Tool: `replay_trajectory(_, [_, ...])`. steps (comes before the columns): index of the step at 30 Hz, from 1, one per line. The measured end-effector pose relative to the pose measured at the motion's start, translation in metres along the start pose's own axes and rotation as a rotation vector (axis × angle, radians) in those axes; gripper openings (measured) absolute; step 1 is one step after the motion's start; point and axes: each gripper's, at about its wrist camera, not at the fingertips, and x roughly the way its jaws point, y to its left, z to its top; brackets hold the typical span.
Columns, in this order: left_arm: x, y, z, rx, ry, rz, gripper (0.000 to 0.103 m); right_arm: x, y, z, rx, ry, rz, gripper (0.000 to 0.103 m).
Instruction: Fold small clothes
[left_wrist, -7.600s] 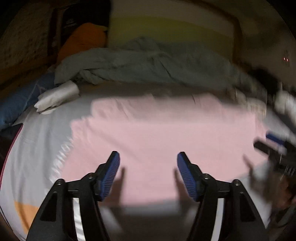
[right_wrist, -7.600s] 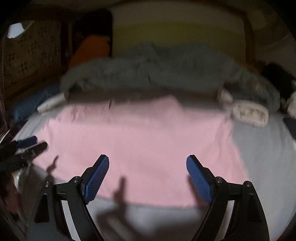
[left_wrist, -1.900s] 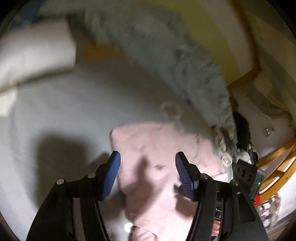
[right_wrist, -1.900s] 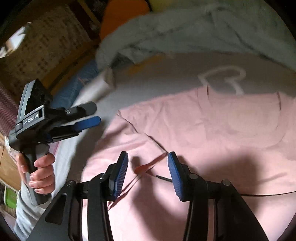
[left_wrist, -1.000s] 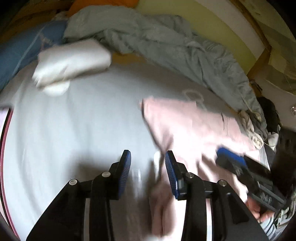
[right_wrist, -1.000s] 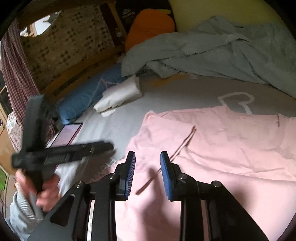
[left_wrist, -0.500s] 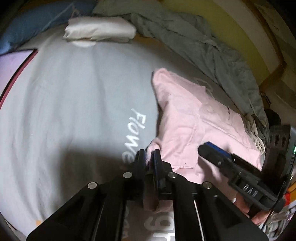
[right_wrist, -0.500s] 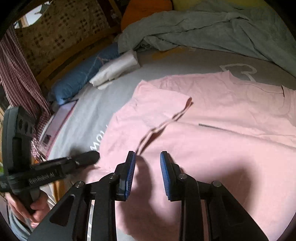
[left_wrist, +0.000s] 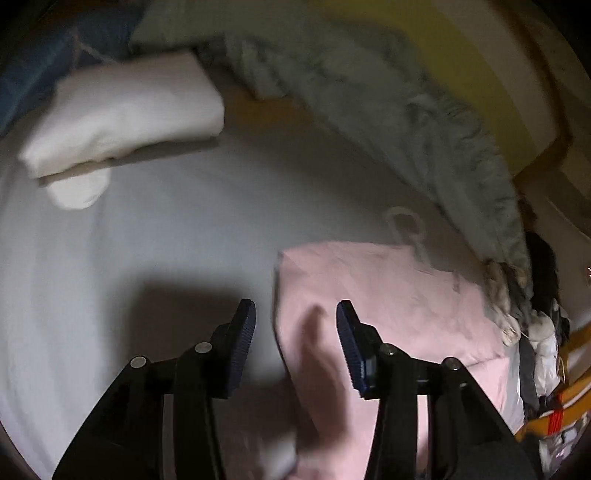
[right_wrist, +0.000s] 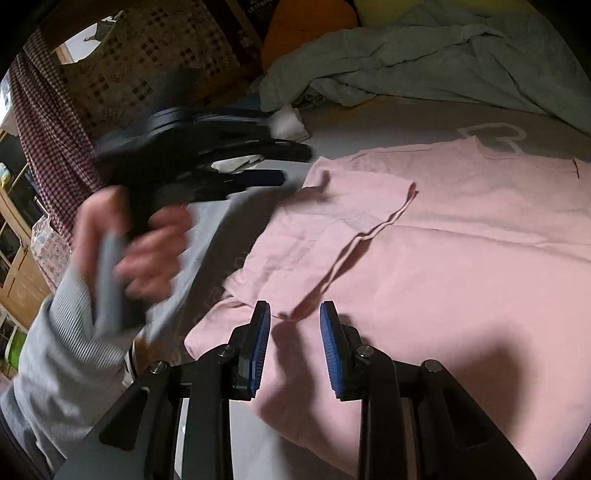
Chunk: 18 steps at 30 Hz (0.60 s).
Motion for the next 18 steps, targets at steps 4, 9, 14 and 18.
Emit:
replay_trajectory(4, [0.026, 0.011, 0.021, -0.011, 0.071, -0.062, 0.001, 0.009, 0.005, 0.001, 0.009, -0.01, -0.022, 0.029])
replay_trajectory(9, [0.022, -0.002, 0.031, 0.06, -0.038, -0.024, 0.001, 0.011, 0.013, 0.01, -0.008, -0.084, -0.004, 0.009])
replay_trajectory(14, [0.046, -0.003, 0.034, 0.114, -0.036, 0.048, 0.001, 0.01, 0.02, 0.015, -0.002, -0.125, -0.012, 0.009])
replay_trajectory(18, [0.048, 0.004, 0.029, 0.149, -0.072, 0.022, 0.002, 0.002, 0.021, 0.019, 0.003, -0.164, -0.04, 0.009])
